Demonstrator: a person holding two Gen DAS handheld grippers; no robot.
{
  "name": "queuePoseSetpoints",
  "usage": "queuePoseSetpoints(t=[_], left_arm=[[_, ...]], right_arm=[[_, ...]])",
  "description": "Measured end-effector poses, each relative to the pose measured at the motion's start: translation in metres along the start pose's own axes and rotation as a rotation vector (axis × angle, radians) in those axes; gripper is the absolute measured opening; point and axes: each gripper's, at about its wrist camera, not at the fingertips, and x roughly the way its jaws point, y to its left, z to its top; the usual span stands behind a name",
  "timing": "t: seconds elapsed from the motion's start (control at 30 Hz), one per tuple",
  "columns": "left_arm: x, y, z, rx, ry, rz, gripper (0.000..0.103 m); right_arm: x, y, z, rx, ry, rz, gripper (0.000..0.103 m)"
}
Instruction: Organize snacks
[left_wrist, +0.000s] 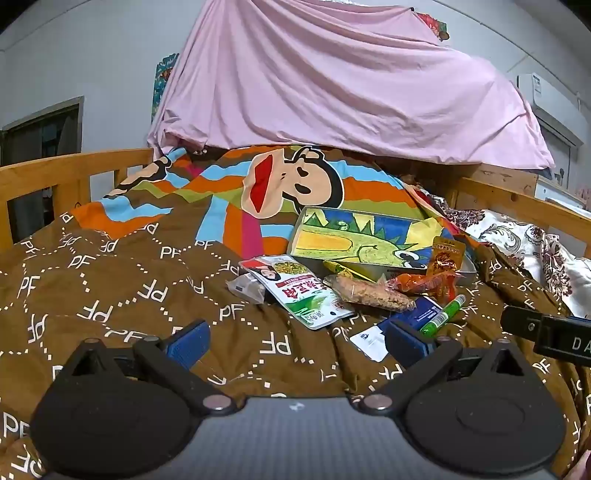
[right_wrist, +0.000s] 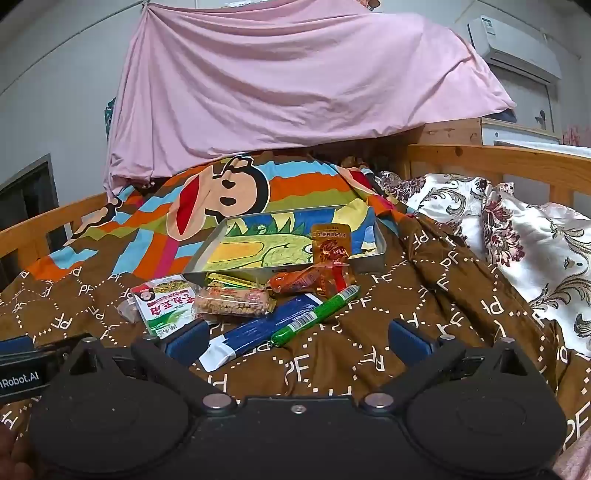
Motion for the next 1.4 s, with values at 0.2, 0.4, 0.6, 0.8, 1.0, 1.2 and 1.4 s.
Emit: queuePoseSetpoints(t=[0.2, 0.4, 0.6, 0.8, 1.0, 1.2, 1.4], left_arm=[[-0.0012, -0.0012, -0.0002, -0.005, 0.001, 0.01, 0.103], [0.0013, -0.0011, -0.0027, -0.006, 0.003, 0.0, 0.103], [0.0009, -0.0001, -0.0014, -0.009, 0.008, -0.003, 0.103], [0.0011, -0.0007, -0.002, -0.009, 0.009, -0.004, 0.103], [0.0007, -0.0019, -0.002, -0.009, 0.008, -0.004, 0.103], [0.0006, -0.0024, -0.0019, -0.009, 0.008, -0.003, 0.103], [0.0008, -0.0026, -0.0025, -0.01, 0.008, -0.003, 0.103]], right_arm=[[0.0001, 0.0002, -0.0003, -0.002, -0.001, -0.001, 0.103], [0.0006, 0.0006, -0.0002, -0.001, 0.0, 0.0, 0.103], [0.001, 0.0008, -0.0002, 0.0, 0.001, 0.0, 0.103], [0.0013, 0.0009, -0.0002, -0.001, 0.003, 0.0, 0.103], [0.0018, 0.0008, -0.0002, 0.001, 0.004, 0.0, 0.103], [0.0019, 0.0009, -0.0002, 0.0, 0.005, 0.0, 0.102], [0.0027, 0.0006, -0.0002, 0.002, 0.007, 0.0, 0.102]])
